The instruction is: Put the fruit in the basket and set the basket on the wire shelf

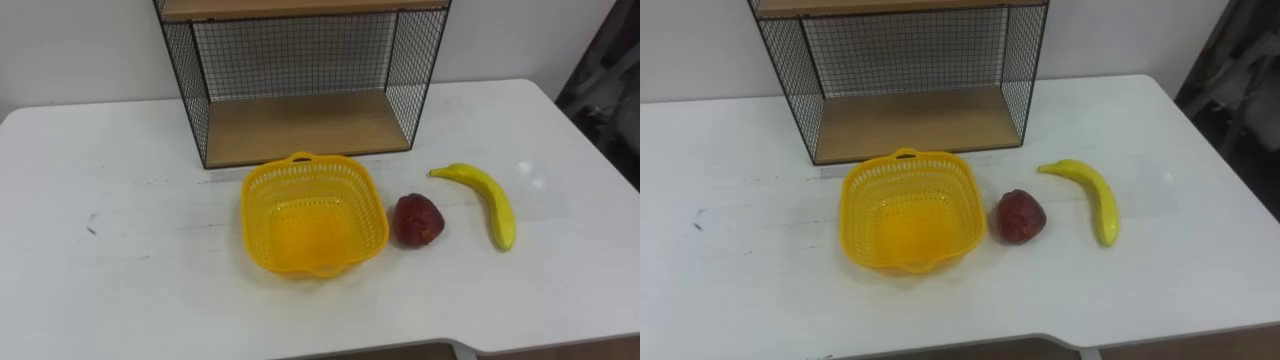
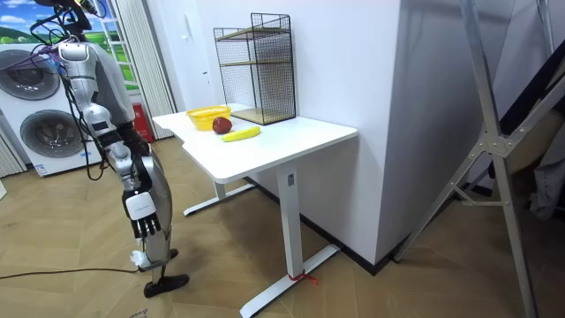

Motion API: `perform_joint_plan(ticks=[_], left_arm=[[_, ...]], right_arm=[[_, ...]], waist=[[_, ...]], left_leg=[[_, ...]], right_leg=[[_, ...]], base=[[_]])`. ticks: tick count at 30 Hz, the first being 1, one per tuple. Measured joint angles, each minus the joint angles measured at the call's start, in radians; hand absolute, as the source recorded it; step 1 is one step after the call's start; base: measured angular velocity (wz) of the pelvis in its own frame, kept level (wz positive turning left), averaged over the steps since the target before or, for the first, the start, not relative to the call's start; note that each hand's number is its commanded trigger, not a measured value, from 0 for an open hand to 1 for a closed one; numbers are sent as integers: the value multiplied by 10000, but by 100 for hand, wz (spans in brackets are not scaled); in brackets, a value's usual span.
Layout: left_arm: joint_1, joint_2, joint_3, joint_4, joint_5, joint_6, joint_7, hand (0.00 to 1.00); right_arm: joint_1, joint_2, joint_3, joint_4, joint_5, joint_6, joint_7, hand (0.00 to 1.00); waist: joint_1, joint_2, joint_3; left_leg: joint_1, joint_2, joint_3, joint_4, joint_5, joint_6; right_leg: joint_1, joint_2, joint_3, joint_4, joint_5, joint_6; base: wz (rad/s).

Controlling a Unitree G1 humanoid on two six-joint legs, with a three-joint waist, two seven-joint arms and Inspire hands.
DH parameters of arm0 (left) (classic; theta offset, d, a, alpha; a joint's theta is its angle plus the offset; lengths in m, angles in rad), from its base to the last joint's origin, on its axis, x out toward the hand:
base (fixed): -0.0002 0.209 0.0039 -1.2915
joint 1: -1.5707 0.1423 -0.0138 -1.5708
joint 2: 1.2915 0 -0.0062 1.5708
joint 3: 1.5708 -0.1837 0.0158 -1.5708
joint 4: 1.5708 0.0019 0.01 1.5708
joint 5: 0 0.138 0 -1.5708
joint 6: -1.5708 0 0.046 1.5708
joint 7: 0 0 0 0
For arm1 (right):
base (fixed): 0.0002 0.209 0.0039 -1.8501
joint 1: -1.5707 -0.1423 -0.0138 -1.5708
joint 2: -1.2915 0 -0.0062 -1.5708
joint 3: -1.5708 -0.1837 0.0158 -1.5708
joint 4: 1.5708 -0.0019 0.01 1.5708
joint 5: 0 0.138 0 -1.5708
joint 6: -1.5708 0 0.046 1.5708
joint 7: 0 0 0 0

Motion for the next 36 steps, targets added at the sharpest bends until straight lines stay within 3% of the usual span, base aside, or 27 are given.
perform_joint_plan(ticks=[13, 18, 25, 29, 36], left_arm=[[-126, 5, 11, -1, -17, -42, 66, 0], [-225, 42, 63, -4, 3, -126, 103, 0], [-59, 8, 515, 6, 0, -255, 246, 0], [27, -11, 954, -12, -8, -401, 254, 0], [300, -6, 1717, -46, -100, -728, 533, 0]], right_arm=[[-172, 0, -27, 65, 72, -19, 17, 0], [-334, 1, -237, 81, 859, -138, -475, 0], [-147, 13, -1466, 383, 4667, -272, -1706, 0], [-47, 26, -2697, 340, 8709, -608, -2246, 0], [-273, 16, -4950, -95, 13331, -1126, -3285, 0]], waist=[[14, -33, 9], [7, -64, 9], [7, -139, 13], [-181, -121, 15], [-669, -4, 13]], left_leg=[[-31, 1, 64, -21, 0, 0], [-51, 9, 74, -61, 0, 0], [-128, 25, 89, -65, 0, 0], [-129, 60, 137, -89, 0, -1], [-106, 108, 144, -83, -1, -2]], right_leg=[[-70, -1, 11, 39, -1, 1], [-103, 11, 13, 41, -1, 1], [-228, 44, 132, 92, 8, -9], [-92, 100, 124, -75, 116, -22], [-129, 154, 112, -69, 162, -80]], base=[[0], [0], [-5], [-1], [0]])
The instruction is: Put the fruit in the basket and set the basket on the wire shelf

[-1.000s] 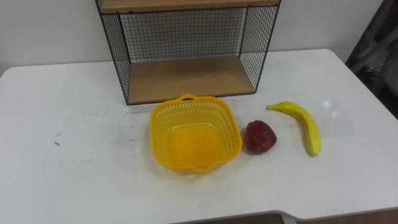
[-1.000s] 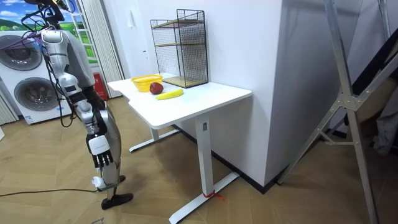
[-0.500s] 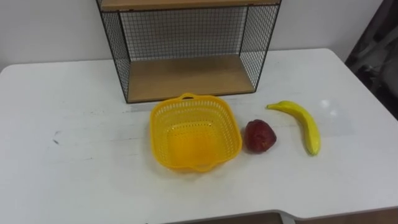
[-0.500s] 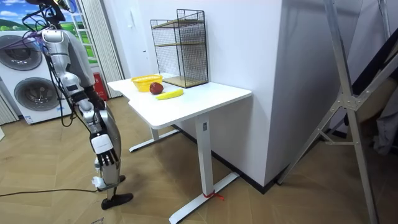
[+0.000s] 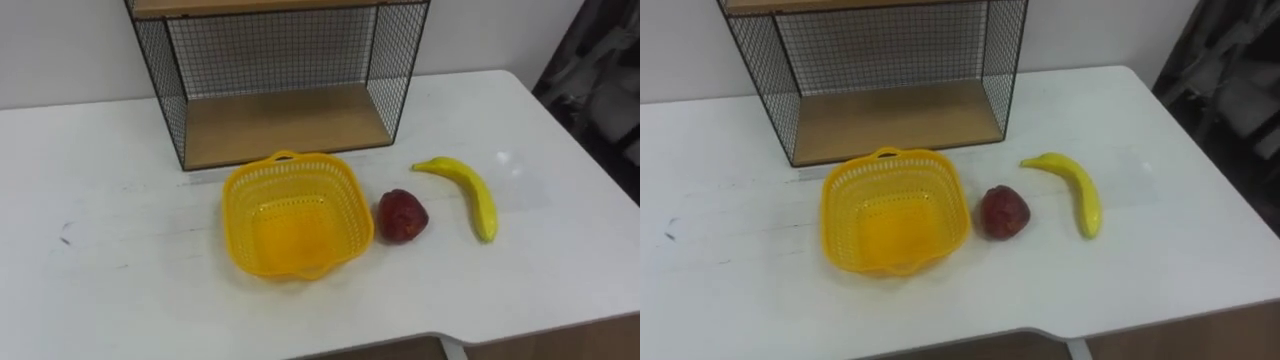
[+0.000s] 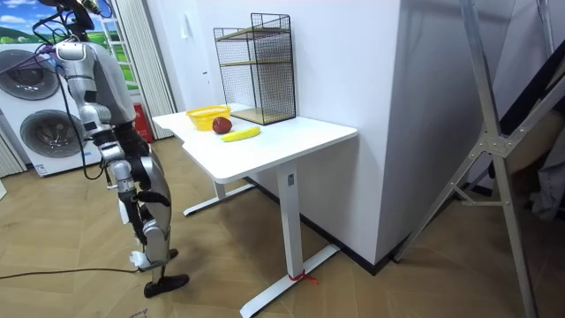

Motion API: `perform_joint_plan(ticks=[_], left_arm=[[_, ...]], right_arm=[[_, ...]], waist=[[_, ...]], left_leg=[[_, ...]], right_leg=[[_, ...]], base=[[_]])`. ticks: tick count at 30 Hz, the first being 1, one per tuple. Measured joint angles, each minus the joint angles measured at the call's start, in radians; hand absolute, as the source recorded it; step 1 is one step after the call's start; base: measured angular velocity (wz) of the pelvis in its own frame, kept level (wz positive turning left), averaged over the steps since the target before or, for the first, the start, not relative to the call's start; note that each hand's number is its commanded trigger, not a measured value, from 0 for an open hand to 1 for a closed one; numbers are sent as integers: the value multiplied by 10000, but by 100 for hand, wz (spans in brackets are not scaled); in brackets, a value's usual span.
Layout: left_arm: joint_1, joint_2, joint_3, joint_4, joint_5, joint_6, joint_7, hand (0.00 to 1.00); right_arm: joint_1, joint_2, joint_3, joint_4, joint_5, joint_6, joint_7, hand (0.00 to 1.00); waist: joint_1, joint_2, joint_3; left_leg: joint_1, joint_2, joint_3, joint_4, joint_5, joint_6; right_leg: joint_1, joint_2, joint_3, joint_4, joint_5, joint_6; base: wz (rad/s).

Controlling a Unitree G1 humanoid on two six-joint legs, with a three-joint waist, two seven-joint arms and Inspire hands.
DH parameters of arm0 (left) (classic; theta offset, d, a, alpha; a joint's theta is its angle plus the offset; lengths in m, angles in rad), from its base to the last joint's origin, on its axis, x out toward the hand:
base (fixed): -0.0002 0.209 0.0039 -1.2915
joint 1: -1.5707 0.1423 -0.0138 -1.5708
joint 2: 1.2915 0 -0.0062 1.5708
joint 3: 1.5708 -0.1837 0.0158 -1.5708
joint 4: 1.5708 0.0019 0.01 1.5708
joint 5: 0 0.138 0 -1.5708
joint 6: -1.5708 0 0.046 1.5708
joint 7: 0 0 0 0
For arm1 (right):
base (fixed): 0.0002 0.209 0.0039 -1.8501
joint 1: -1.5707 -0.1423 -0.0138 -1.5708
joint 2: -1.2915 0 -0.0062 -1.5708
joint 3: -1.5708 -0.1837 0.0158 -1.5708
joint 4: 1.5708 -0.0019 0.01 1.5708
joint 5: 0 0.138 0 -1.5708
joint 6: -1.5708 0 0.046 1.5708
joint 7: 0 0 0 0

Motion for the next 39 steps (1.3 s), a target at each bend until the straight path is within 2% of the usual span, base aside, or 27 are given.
perform_joint_plan(ticks=[3, 6, 8, 11, 14, 18, 20, 23, 25, 27, 29, 30, 31, 33, 39], left_arm=[[198, 8, 268, -435, -10, -35, 8, 0], [397, 84, 472, -1000, -243, -115, 168, 0], [422, 112, 484, -1007, -226, -318, 351, 0], [427, 154, 472, -1004, -216, -506, 545, 0], [372, 187, 450, -1088, -217, -546, 615, 0], [400, 205, 444, -1233, -109, -659, 612, 0], [365, 226, 437, -1251, 42, -712, 618, 0], [340, 224, 409, -1250, 92, -764, 623, 0], [340, 227, 267, -1181, 86, -766, 619, 0], [341, 227, 66, -1131, 100, -752, 615, 0], [297, 234, -91, -1047, 90, -760, 610, 0], [282, 230, -92, -1003, 83, -761, 610, 0], [301, 237, -129, -993, 64, -760, 611, 0], [311, 247, -290, -998, 71, -763, 606, 0], [214, 252, -503, -887, 65, -865, 542, 0]], right_arm=[[42, -2, -857, -748, 1171, -140, -823, 0], [76, -19, -1515, -1767, 1978, -517, -1804, 0], [80, -31, -1849, -2591, 2103, -734, -2404, 0], [66, -118, -1951, -3813, 1957, -1240, -3258, 0], [20, -220, -1954, -5206, 1821, -1512, -4280, 0], [-18, -291, -2023, -7374, 78, -1704, -5317, 0], [-135, -332, -1997, -8390, -1657, -1920, -5885, 0], [-322, -334, -1884, -9564, -3477, -2045, -6476, 0], [-371, -331, -1617, -10222, -4467, -2062, -6716, 0], [-368, -334, -1218, -11005, -5280, -2061, -6863, 0], [-356, -336, -809, -11967, -6331, -2061, -6888, 0], [-359, -338, -718, -12176, -6574, -2061, -6865, 0], [-349, -399, -461, -12504, -6863, -2085, -6795, 0], [-339, -575, 55, -12846, -7385, -2087, -6557, 0], [-402, -876, 1052, -13443, -7905, -2085, -5372, 0]], waist=[[-146, 53, -16], [-226, -58, -66], [-225, -83, -79], [-225, -151, -79], [-219, -245, -80], [-208, -266, -71], [-159, -300, -63], [-108, -306, -42], [-44, -301, -61], [25, -242, -48], [123, -178, -88], [152, -194, -76], [209, -149, -102], [378, -193, -95], [644, -306, -38]], left_leg=[[-54, -8, 3, 7, -1, -2], [-106, -21, 7, 86, -1, -1], [-152, -17, 62, 91, 0, 0], [-188, -16, 128, 85, 1, 1], [-369, -12, 149, 95, 4, 2], [-397, -5, 212, 70, 5, 2], [-443, -7, 212, 66, 5, 2], [-612, 3, 198, 77, 7, 2], [-701, 8, 204, 81, 7, 2], [-794, 34, 209, 85, 10, 2], [-874, 52, 207, 91, 14, 5], [-880, 56, 208, 88, 17, 7], [-856, 58, 208, 79, 20, 8], [-806, 61, 211, 71, 20, 8], [-743, 73, 233, 42, 20, 7]], right_leg=[[-106, -14, 31, -1, -9, 6], [-155, -24, 65, 54, -6, 15], [-218, -10, 134, 56, 8, 32], [-302, -6, 205, 107, 18, 35], [-508, 1, 209, 135, 33, 40], [-536, 24, 251, 173, 78, 35], [-521, 25, 273, 159, 83, 37], [-668, 24, 200, 153, 115, 27], [-774, 25, 201, 144, 134, 23], [-825, 56, 195, 15, 241, 14], [-881, 75, 173, -97, 327, 19], [-874, 80, 173, -128, 344, 20], [-837, 82, 171, -157, 352, 21], [-799, 81, 180, -174, 352, 21], [-782, 94, 204, -170, 353, 20]], base=[[0], [0], [-6], [-8], [0], [-5], [0], [0], [-2], [-4], [0], [0], [0], [0], [0]])
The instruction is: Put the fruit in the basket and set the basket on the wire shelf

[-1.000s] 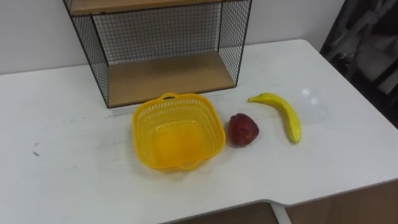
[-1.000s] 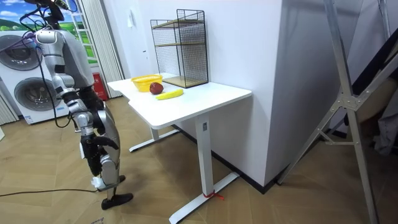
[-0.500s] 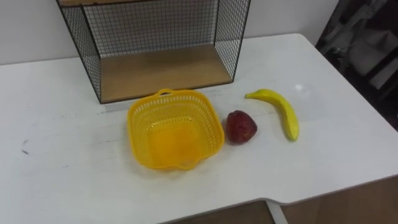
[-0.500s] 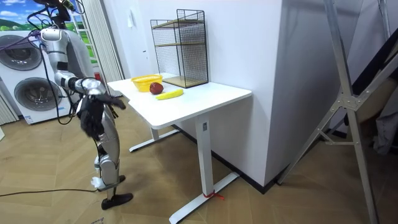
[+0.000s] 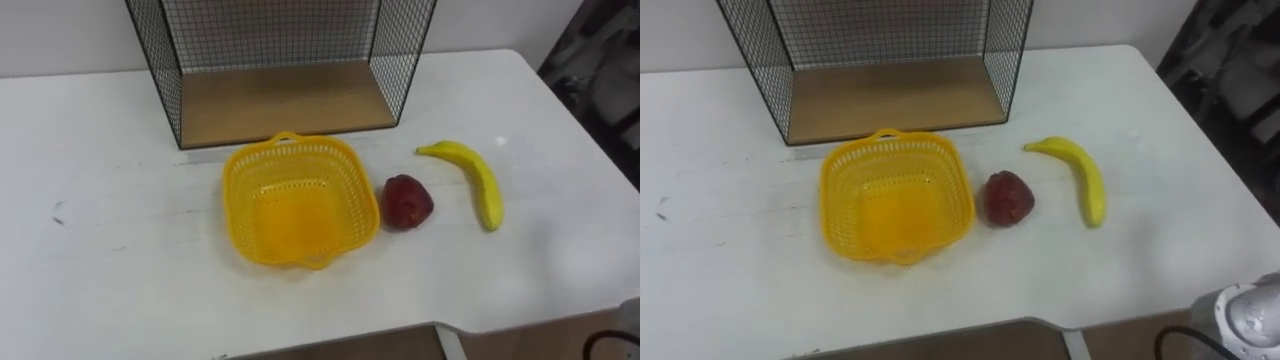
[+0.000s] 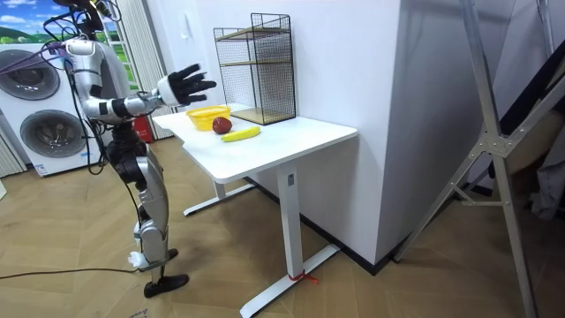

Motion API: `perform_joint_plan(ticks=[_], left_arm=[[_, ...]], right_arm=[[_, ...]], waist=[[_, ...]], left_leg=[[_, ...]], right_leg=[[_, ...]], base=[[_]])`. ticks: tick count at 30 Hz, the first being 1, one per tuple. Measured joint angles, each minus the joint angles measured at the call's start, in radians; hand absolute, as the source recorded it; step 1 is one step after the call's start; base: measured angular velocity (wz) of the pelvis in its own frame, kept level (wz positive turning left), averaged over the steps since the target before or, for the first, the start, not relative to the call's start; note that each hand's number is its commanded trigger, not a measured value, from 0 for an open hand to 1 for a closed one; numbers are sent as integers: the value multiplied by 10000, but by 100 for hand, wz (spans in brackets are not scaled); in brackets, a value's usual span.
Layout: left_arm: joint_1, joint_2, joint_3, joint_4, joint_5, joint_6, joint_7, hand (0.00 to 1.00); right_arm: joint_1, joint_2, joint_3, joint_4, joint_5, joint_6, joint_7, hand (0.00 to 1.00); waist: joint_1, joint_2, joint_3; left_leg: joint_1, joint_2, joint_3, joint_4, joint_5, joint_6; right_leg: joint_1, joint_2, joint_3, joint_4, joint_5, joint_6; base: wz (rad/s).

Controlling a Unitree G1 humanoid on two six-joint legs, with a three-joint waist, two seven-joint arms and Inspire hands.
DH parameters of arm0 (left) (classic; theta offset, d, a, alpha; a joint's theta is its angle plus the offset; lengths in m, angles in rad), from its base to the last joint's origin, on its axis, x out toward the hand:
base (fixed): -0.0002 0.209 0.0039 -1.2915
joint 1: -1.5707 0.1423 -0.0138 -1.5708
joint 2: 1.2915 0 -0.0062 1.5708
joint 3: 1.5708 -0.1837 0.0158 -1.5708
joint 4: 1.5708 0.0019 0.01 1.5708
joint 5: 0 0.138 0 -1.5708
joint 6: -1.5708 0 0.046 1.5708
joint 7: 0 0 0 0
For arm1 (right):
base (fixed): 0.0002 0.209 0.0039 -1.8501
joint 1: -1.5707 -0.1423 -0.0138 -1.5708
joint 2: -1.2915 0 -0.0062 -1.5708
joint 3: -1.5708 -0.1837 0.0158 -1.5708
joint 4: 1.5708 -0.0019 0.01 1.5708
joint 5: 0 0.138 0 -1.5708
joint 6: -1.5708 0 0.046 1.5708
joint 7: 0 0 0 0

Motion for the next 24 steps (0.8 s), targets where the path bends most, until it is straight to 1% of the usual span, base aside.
perform_joint_plan(ticks=[4, 7, 8, 9, 11, 14, 20, 22, 24], left_arm=[[-54, 19, -408, 263, 15, -18, -35, 0], [-57, 39, -452, 424, 3, -21, -170, 0], [-82, 70, -459, 420, 14, -26, -210, 0], [-87, 87, -461, 414, 14, -29, -230, 0], [-89, 157, -496, 284, 11, -41, -373, 0], [-78, 220, -672, 122, 26, -64, -531, 0], [-76, 269, -680, 37, 29, -71, -817, 0], [-63, 306, -768, 47, 34, -71, -837, 0], [-86, 328, -833, 46, 35, -105, -861, 0]], right_arm=[[-18, -428, 761, 2, -385, 18, 1156, 0], [-19, -675, 1180, 4, -1230, 60, 2154, 0], [-34, -718, 1286, 39, -1526, 62, 2595, 0], [-52, -725, 1351, 85, -1594, 61, 2800, 0], [-127, -752, 1577, 203, -1596, 144, 3630, 0], [-129, -809, 1667, 309, -1782, 145, 4479, 0], [-143, -860, 1691, 467, -2370, 142, 5376, 0], [-347, -1004, 1913, 895, -2591, 139, 5576, 0], [-428, -1044, 1988, 1246, -2767, 143, 5878, 0]], waist=[[54, -98, 12], [52, -126, 20], [53, -151, 33], [51, -156, 32], [48, -197, 35], [66, -195, 34], [98, -211, 43], [101, -227, 52], [127, -243, 51]], left_leg=[[17, 7, -1, -26, 0, -1], [73, 18, -6, -41, 0, -1], [71, 32, -5, -40, 2, -4], [71, 46, -5, -40, 4, -7], [61, 73, -7, -40, 10, -18], [63, 74, -54, -40, 11, -20], [80, 74, -90, -38, 11, -20], [79, 77, -73, -24, 11, -20], [70, 78, -45, -22, 12, -21]], right_leg=[[9, 12, 19, 1, 4, -7], [88, 23, 29, -34, 11, -15], [119, 34, 16, -89, 43, -18], [152, 49, 5, -163, 84, -25], [166, 71, -4, -210, 133, -39], [260, 73, -51, -339, 181, -34], [325, 71, -91, -346, 183, -33], [322, 73, -89, -345, 187, -38], [311, 73, -91, -344, 190, -40]], base=[[0], [0], [0], [0], [0], [1], [1], [0], [0]])
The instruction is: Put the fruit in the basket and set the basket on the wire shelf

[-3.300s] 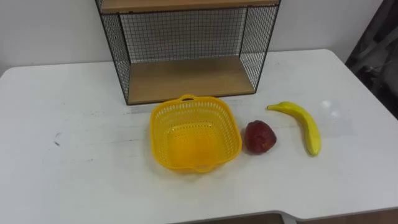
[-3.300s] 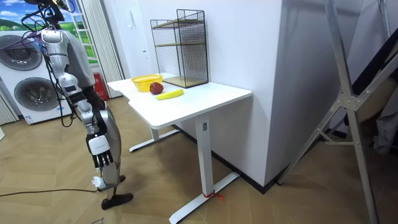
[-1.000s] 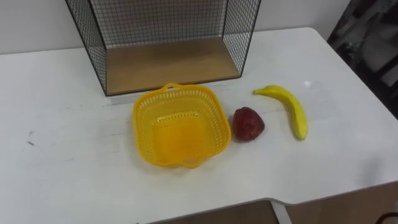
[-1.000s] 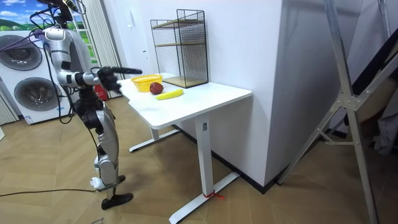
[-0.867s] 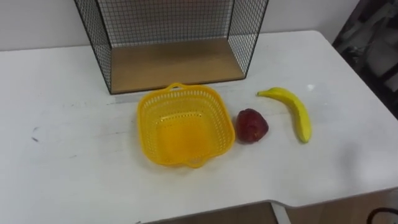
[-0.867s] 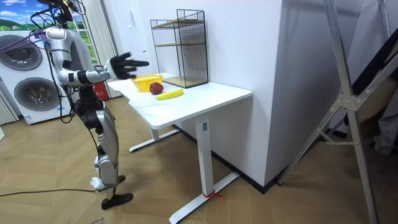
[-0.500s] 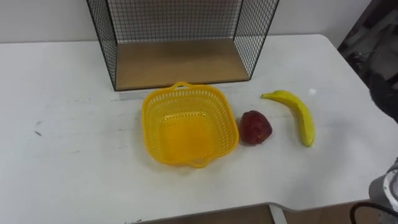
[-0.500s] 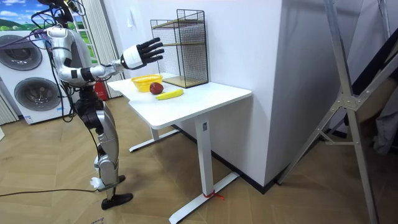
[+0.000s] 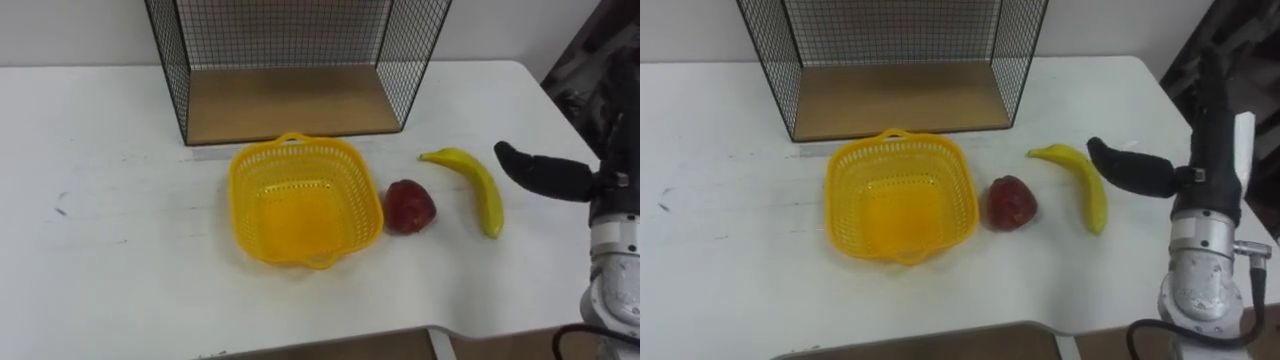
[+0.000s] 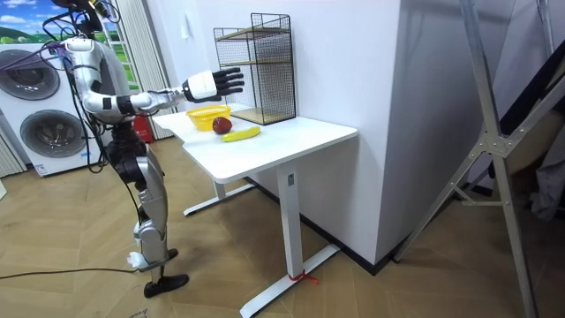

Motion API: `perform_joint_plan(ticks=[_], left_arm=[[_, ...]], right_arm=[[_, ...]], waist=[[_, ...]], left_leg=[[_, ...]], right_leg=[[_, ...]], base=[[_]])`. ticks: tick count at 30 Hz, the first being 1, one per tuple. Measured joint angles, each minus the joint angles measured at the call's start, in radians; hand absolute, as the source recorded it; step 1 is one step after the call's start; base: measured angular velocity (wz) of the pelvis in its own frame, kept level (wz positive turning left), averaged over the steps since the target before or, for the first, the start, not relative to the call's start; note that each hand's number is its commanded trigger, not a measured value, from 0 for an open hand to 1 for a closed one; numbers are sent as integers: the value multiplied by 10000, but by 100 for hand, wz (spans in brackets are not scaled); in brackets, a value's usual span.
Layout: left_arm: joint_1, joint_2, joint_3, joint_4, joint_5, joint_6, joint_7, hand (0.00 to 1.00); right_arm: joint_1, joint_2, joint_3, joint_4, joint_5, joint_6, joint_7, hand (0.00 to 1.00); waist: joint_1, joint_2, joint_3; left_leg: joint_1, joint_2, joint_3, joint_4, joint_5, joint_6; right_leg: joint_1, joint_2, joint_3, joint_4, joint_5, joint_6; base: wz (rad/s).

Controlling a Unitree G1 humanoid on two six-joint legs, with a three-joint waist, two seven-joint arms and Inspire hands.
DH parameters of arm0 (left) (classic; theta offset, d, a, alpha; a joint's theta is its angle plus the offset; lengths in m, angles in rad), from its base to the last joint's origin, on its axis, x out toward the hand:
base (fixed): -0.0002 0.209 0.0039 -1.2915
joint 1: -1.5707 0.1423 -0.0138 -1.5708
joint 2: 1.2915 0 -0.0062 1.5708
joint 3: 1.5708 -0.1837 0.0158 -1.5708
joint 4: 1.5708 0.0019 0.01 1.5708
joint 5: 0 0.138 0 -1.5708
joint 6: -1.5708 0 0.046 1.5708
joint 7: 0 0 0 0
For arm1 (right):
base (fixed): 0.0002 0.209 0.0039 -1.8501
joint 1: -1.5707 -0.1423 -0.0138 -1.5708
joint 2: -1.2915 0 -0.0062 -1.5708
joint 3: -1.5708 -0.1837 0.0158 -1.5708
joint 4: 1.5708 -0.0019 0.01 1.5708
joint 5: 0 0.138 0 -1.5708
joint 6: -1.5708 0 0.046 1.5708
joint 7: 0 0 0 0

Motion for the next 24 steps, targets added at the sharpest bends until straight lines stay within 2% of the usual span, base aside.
perform_joint_plan(ticks=[8, 15, 24], left_arm=[[6, 19, 0, 60, -1, -84, -122, 0], [5, 25, -3, 111, -11, -89, -139, 0], [-15, 66, -18, 289, -14, -124, -189, 0]], right_arm=[[-58, -14, 64, 186, -512, 5, 827, 0], [-303, -25, 367, 283, -658, 12, 1232, 0], [-461, -20, 985, 589, -651, 150, 1475, 0]], waist=[[238, 37, 19], [247, 27, 14], [421, -85, 30]], left_leg=[[-4, 7, -26, 1, 1, -2], [13, 6, -81, 4, 1, -2], [219, 13, -144, 71, 0, -2]], right_leg=[[-12, 4, -5, 0, 0, 1], [20, 1, -14, 4, 1, 1], [226, -25, -91, 10, 2, 0]], base=[[0], [0], [1]])
